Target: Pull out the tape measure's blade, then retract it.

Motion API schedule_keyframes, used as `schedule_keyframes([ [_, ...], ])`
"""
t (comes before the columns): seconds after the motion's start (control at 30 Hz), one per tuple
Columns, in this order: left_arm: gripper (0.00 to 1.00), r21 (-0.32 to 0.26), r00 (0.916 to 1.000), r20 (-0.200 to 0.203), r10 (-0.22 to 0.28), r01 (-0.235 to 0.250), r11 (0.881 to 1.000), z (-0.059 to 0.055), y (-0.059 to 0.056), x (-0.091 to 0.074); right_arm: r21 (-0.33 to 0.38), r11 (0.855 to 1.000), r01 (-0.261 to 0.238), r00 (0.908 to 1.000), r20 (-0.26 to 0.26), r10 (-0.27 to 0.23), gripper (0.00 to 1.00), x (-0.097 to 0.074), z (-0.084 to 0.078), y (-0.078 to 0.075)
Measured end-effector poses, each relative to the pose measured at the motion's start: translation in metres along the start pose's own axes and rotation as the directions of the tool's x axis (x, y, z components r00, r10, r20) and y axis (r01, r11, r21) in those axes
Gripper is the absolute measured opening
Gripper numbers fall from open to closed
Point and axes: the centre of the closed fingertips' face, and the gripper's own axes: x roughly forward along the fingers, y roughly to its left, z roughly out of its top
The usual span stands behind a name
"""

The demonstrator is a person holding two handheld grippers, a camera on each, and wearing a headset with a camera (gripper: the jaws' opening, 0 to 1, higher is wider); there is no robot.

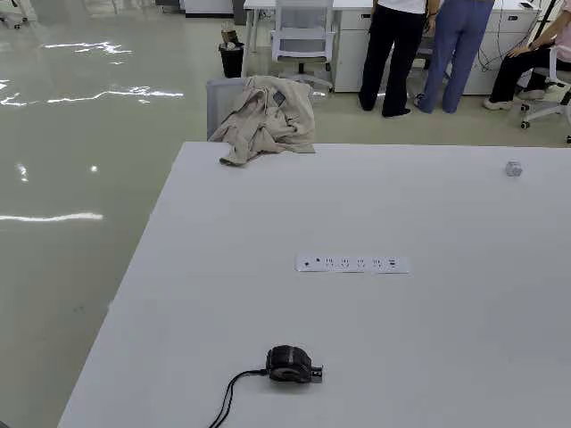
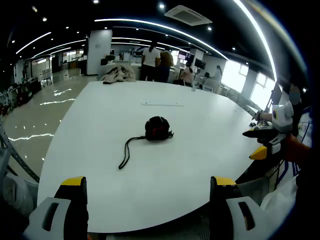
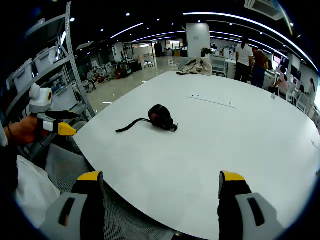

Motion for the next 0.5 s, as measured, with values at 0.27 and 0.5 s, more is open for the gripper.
schedule_keyframes([
  [0.27, 1.0, 0.001, 1.0, -0.003, 0.007, -0.007, 1.0, 0.0029, 0.0032, 0.0007, -0.005, 1.0, -0.007, 1.0, -0.001, 0.007, 0.99, 0.002, 0.0033, -0.001],
  [0.5, 1.0, 0.0, 1.0, 0.002, 0.008, -0.008, 1.0, 0.0095, 0.0033, 0.0059, -0.01, 1.0, 0.001, 1.0, 0.005, -0.001, 0.98, 0.0032, 0.0069, -0.0053],
])
